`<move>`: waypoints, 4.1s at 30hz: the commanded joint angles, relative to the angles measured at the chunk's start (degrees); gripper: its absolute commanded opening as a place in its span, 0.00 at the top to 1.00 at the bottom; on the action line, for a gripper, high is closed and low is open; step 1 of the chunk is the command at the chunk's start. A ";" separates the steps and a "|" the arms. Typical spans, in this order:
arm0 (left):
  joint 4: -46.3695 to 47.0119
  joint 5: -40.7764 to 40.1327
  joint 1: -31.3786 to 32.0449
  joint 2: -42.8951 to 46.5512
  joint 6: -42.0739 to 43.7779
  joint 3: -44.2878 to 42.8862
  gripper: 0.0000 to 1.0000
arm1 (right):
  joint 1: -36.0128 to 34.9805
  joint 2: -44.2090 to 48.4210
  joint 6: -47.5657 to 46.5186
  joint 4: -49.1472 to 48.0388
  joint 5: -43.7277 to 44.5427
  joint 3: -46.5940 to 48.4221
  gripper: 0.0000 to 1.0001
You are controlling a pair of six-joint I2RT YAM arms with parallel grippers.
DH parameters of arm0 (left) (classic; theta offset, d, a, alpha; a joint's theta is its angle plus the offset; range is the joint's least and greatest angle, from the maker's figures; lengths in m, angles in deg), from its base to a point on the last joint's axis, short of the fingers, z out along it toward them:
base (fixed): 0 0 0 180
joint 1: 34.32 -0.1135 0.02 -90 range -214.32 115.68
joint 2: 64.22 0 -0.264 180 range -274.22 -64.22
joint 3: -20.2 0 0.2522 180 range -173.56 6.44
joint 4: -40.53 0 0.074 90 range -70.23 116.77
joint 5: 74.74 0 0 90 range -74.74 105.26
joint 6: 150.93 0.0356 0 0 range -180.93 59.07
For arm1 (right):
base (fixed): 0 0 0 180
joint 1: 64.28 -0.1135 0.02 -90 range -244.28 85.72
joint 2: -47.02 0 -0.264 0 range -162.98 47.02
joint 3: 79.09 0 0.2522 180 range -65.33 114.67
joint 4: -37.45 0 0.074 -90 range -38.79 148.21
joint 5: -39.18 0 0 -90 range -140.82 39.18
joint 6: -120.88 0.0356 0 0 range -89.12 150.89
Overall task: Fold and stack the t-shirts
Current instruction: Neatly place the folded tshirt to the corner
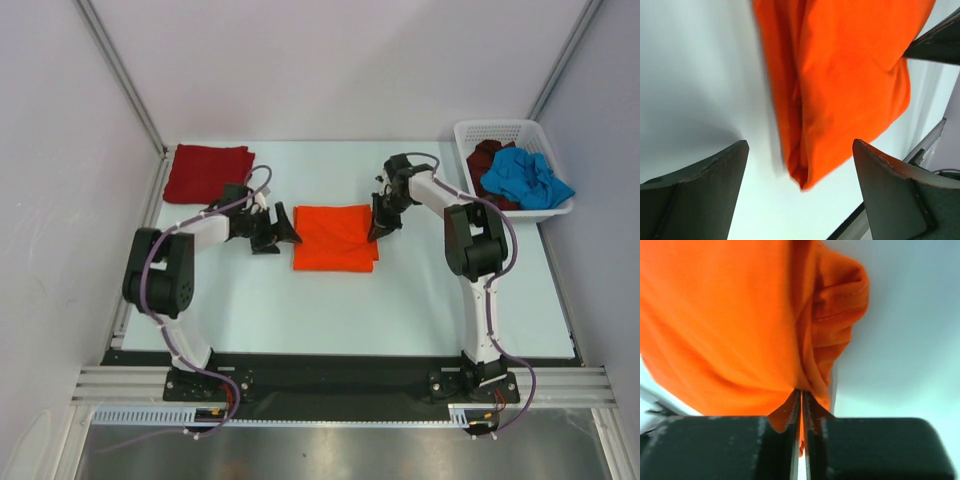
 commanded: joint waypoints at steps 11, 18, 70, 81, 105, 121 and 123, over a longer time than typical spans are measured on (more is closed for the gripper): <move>-5.44 -6.10 -7.25 31.32 -11.03 5.63 0.03 | -18.68 19.78 -14.54 -3.36 31.57 0.78 0.32; -6.14 -8.92 -13.56 41.02 -19.23 13.63 0.00 | -38.72 31.76 -39.30 -38.26 45.89 -26.99 0.00; 8.71 4.97 -25.45 36.54 -19.06 31.56 0.02 | -43.39 11.37 -61.66 -57.64 42.48 -29.04 0.59; 9.50 7.16 -26.15 32.59 -18.80 29.81 0.03 | -44.18 13.39 -57.97 -54.12 40.98 -29.03 0.47; 9.24 10.50 -28.09 25.75 -15.63 27.71 0.02 | -41.54 11.98 -54.28 -52.01 37.64 -25.70 0.87; 13.63 12.61 -14.37 11.41 -25.30 16.72 0.01 | -39.26 19.98 -50.94 -53.85 37.47 -28.86 1.00; 11.19 12.70 -13.93 8.25 -23.81 14.09 0.00 | -38.73 21.04 -49.89 -54.12 37.38 -29.47 1.00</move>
